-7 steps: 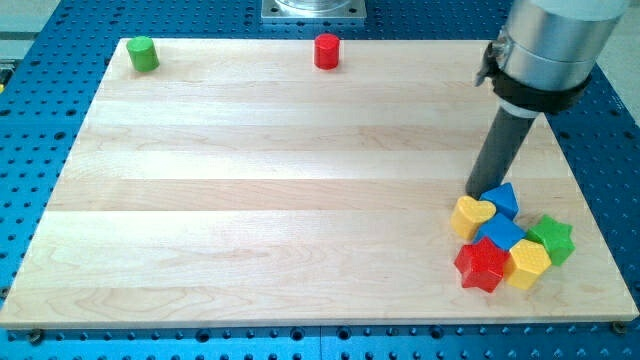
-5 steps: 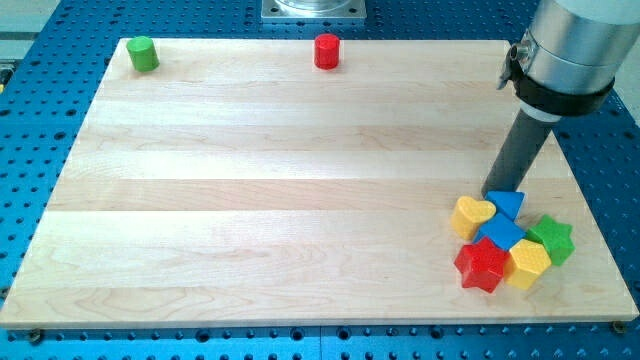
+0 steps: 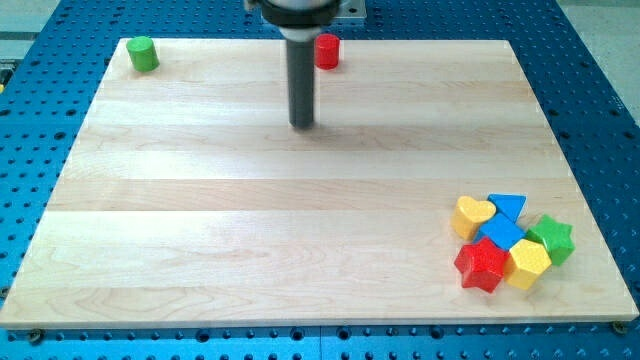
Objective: Place the red circle into the group of blocks
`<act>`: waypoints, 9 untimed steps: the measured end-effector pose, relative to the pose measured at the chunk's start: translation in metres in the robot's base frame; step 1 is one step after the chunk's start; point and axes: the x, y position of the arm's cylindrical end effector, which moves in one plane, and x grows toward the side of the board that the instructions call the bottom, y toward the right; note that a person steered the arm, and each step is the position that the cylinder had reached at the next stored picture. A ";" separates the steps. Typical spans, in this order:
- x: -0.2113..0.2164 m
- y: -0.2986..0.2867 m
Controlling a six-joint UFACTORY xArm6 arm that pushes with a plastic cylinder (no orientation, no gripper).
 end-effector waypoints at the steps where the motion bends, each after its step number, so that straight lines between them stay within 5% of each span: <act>1: -0.076 -0.037; 2: -0.138 -0.038; 4: -0.128 -0.003; 6: -0.079 0.098; 7: -0.124 0.072; 9: -0.098 0.182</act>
